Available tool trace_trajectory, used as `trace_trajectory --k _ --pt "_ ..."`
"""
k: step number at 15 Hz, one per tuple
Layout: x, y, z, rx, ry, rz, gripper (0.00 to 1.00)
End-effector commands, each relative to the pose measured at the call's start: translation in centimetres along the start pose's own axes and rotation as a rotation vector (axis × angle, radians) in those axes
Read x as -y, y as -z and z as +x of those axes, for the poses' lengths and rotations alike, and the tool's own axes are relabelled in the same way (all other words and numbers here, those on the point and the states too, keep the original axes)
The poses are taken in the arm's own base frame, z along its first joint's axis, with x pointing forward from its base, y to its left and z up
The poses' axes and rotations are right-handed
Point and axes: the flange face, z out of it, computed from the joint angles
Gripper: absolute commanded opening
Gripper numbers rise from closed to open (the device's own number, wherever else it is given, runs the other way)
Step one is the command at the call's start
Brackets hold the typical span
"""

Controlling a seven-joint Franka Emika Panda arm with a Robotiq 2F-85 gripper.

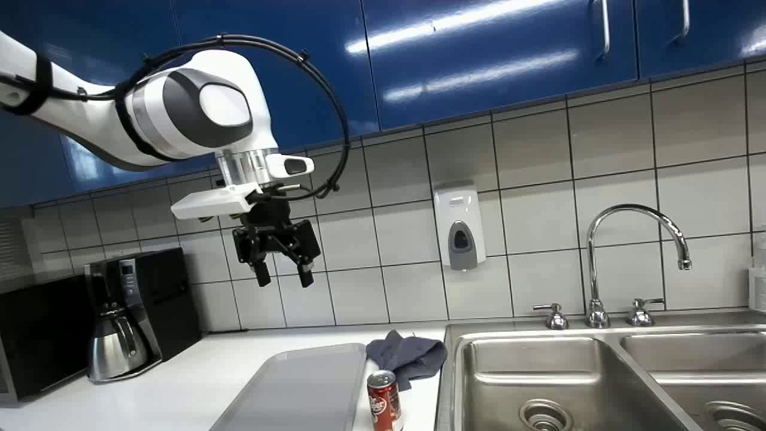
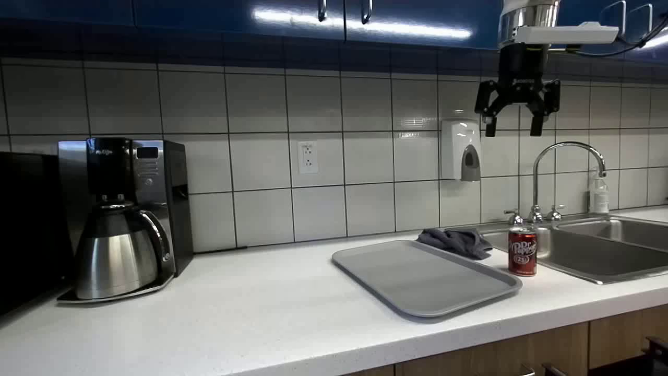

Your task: Put the red can on the grey tray

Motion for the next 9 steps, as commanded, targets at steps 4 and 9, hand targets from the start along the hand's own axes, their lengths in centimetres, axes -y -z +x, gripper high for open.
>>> trace_trajectory --k 4,9 --pt "0.0 0.0 0.0 0.002 0.0 0.0 1.0" --pt "-0.8 -2.0 -1.0 0.023 0.018 -0.021 1.0"
